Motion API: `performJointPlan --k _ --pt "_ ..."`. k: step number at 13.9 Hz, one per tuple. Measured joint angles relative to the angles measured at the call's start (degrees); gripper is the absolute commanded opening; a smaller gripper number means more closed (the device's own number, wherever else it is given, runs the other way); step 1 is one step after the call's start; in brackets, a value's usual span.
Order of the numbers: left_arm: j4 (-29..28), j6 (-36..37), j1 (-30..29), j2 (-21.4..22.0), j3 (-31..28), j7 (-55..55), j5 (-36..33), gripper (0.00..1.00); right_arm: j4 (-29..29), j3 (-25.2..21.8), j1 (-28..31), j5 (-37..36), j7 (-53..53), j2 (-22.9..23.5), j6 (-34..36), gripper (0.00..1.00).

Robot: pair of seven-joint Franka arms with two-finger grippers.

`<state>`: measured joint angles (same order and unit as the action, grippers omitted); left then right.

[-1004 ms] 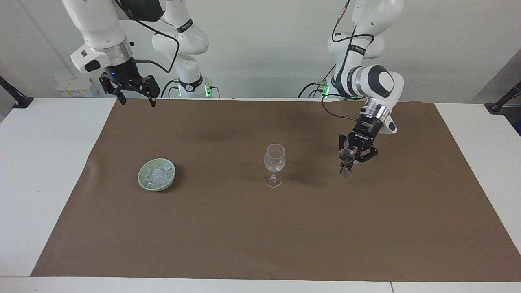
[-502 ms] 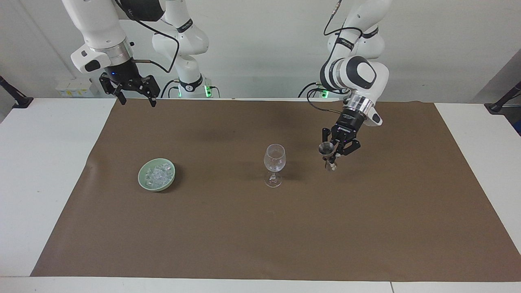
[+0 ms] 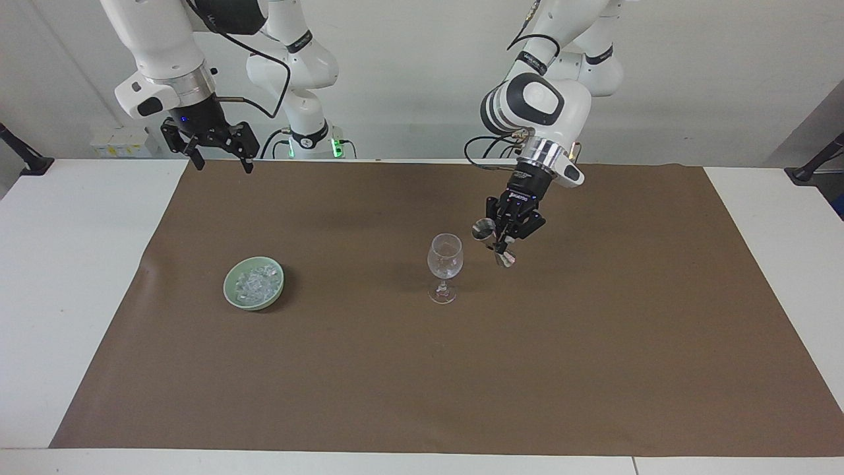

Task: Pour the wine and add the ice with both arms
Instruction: 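Lift the jigger with the left gripper and carry it beside the glass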

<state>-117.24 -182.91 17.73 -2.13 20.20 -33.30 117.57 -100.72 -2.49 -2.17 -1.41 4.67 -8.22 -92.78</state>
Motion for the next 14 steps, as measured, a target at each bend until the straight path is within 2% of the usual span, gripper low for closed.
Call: performJointPlan --k 5,14 --pt "1.4 -1.9 1.0 -1.8 0.0 0.5 -2.9 0.00 0.0 0.0 0.0 0.0 0.0 0.0 0.0 1.00" --pt "1.6 -2.9 2.4 -3.4 0.1 8.8 -3.0 0.00 0.0 0.0 0.0 0.0 0.0 0.0 0.0 1.00"
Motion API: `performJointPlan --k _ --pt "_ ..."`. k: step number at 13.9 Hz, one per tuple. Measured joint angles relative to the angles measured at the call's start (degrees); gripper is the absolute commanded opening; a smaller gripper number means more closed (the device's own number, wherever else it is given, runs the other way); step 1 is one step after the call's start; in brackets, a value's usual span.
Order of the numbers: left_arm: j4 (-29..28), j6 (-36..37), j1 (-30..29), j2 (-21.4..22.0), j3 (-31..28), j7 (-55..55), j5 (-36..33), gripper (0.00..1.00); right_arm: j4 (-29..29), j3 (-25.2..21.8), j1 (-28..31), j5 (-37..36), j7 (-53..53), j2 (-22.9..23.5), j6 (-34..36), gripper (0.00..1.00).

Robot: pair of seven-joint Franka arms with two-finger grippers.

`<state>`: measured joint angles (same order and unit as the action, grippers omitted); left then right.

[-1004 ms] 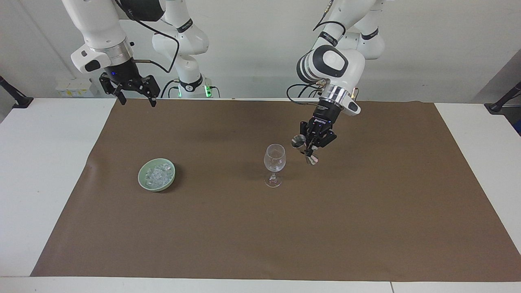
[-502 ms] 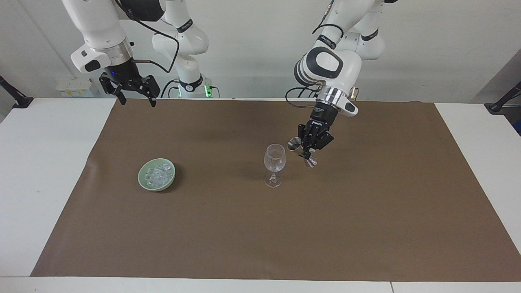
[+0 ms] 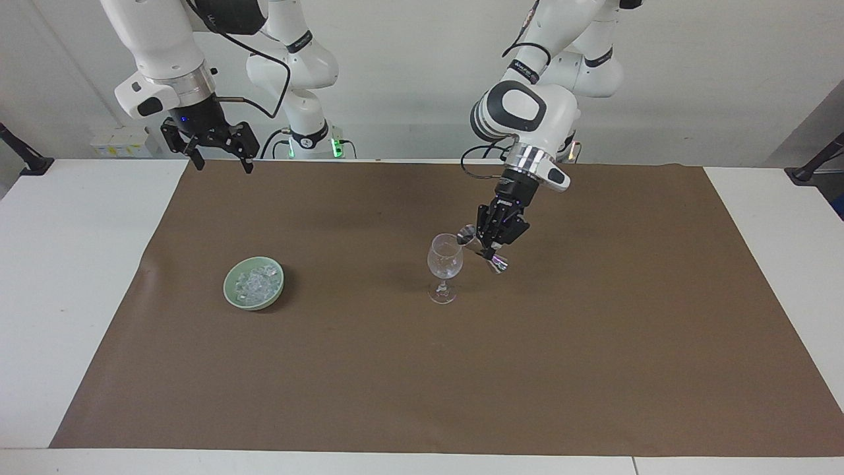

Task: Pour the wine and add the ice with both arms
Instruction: 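Lift the jigger with the left gripper and carry it beside the glass, then tilt the jigger over the clear glass with the left gripper to pour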

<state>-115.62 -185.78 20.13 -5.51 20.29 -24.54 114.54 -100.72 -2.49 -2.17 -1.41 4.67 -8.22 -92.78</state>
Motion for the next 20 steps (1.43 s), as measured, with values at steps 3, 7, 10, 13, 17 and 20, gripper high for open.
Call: performJointPlan --k 3,7,10,13,17,20 --pt "0.2 -0.2 0.4 -0.2 0.0 2.3 -0.8 0.00 0.0 0.0 0.0 0.0 0.0 0.0 0.0 1.00" --pt "1.0 -1.2 0.8 -0.8 0.0 3.7 -2.4 0.00 0.0 0.0 0.0 0.0 0.0 0.0 0.0 1.00" --pt "1.2 -1.7 1.2 -1.2 0.0 5.0 -3.2 0.00 0.0 0.0 0.0 0.0 0.0 0.0 0.0 1.00" --pt "1.5 -2.9 1.8 -1.5 0.0 5.4 -4.3 0.00 0.0 0.0 0.0 0.0 0.0 0.0 0.0 1.00" --pt "1.7 -4.2 2.4 -2.2 0.1 7.5 -4.3 0.00 0.0 0.0 0.0 0.0 0.0 0.0 0.0 1.00" --pt "2.0 -5.0 2.9 -2.7 0.1 9.2 -4.3 0.00 0.0 0.0 0.0 0.0 0.0 0.0 0.0 1.00"
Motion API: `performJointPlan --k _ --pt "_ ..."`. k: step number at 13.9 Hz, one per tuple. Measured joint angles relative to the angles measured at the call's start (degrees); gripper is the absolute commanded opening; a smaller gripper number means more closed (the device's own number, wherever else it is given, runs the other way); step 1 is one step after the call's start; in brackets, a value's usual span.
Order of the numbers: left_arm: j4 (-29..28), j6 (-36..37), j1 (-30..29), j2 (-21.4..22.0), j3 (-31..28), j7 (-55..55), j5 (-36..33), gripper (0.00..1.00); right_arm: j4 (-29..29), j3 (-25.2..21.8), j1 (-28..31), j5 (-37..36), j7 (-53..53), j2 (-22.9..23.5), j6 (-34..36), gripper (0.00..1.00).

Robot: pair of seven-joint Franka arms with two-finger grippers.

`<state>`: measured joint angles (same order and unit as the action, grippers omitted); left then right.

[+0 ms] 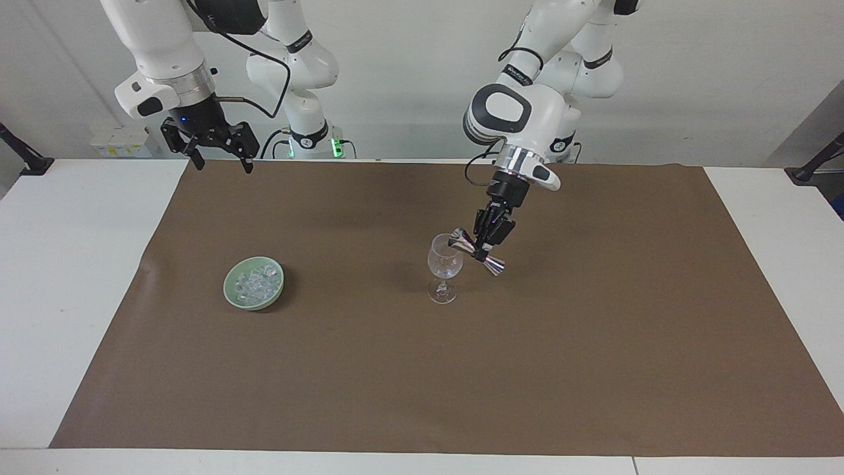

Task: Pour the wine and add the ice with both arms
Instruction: 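Tilt the jigger over the clear glass with the left gripper to pour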

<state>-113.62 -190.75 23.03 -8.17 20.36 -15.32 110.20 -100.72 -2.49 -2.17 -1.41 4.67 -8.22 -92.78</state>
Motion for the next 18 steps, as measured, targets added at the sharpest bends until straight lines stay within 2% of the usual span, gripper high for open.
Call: performJointPlan --k 18 --pt "0.5 -4.1 1.0 -0.4 0.1 9.2 -1.6 0.00 0.0 0.0 0.0 0.0 0.0 0.0 0.0 1.00"
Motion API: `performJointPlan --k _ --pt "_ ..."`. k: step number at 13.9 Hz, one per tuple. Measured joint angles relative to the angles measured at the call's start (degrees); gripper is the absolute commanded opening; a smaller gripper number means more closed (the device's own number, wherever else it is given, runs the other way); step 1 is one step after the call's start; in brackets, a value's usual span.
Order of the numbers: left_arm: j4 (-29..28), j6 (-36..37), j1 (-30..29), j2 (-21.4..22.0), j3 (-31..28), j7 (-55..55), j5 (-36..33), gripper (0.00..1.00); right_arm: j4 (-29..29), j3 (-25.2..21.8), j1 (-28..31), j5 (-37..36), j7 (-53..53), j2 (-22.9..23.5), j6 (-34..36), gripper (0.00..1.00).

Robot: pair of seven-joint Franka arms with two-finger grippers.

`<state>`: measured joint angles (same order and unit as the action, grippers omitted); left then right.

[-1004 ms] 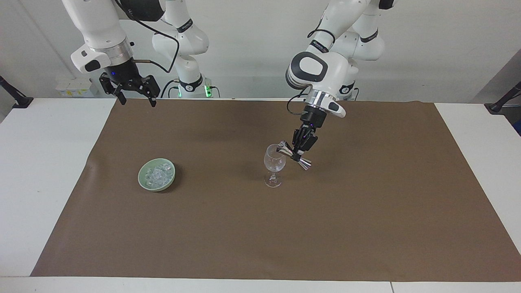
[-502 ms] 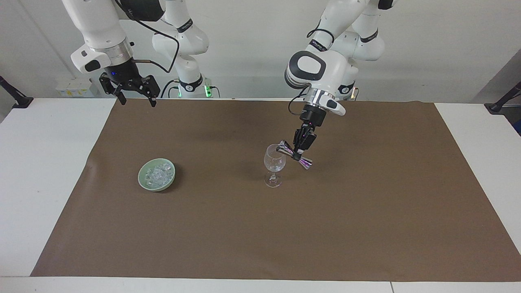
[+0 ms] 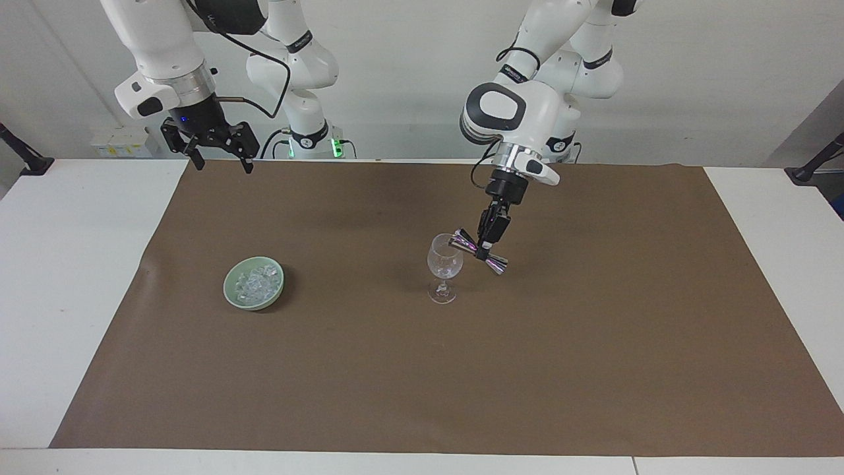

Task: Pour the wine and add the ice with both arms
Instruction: 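Tilt the jigger over the clear glass with the left gripper to pour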

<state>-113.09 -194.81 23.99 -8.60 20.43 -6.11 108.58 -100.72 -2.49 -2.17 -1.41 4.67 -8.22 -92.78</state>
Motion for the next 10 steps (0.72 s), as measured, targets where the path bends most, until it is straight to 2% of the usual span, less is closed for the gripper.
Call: performJointPlan --k 10 --pt "1.8 -3.8 2.0 -1.3 0.0 2.3 -3.6 0.00 0.0 0.0 0.0 0.0 0.0 0.0 0.0 1.00"
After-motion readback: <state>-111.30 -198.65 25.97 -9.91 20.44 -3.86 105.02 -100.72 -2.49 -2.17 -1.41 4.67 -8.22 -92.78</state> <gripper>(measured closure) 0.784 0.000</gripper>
